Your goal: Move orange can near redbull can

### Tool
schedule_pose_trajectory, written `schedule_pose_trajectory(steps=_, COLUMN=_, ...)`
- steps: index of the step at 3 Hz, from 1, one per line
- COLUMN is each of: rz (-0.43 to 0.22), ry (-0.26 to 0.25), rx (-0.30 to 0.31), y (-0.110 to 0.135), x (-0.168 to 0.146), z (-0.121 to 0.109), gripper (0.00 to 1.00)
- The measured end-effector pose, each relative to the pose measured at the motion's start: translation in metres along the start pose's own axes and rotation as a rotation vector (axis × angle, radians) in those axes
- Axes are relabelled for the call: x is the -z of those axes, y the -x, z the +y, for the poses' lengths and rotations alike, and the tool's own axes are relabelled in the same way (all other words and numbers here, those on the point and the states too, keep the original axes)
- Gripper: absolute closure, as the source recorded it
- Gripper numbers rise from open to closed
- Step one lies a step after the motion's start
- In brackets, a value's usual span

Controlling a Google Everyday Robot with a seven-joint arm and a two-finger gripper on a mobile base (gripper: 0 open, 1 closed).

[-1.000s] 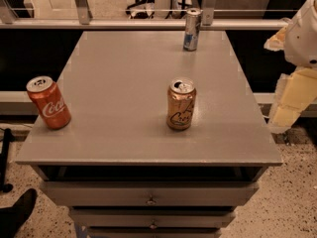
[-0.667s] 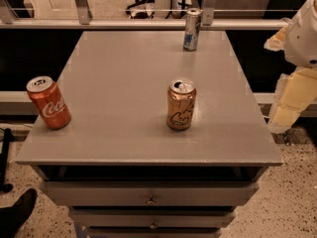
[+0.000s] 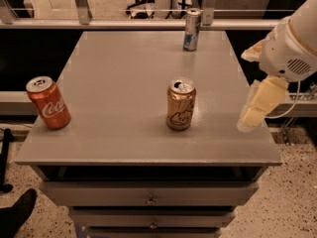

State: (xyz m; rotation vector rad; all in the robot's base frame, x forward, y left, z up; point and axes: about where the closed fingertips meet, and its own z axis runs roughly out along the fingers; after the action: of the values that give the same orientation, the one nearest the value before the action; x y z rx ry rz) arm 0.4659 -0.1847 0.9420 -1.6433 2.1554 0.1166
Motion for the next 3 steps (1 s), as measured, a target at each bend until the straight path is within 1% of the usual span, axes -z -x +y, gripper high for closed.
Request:
schedule_pose_trajectory(steps=1, rz=-0.149, ry=0.049, rx=-0.012, y=0.031, x=-0.037, z=-0.007, gripper=0.00)
schedule_pose_trajectory(steps=2, rz=-0.299, ry=0.082, rx=-0.026, y=0.063, x=-0.064, z=-0.012, gripper=0.00)
schedule_pose_trajectory(steps=3, rz=-0.442, ry=0.101, rx=-0.044, y=0.090, x=-0.084, z=-0.020, gripper=0.00)
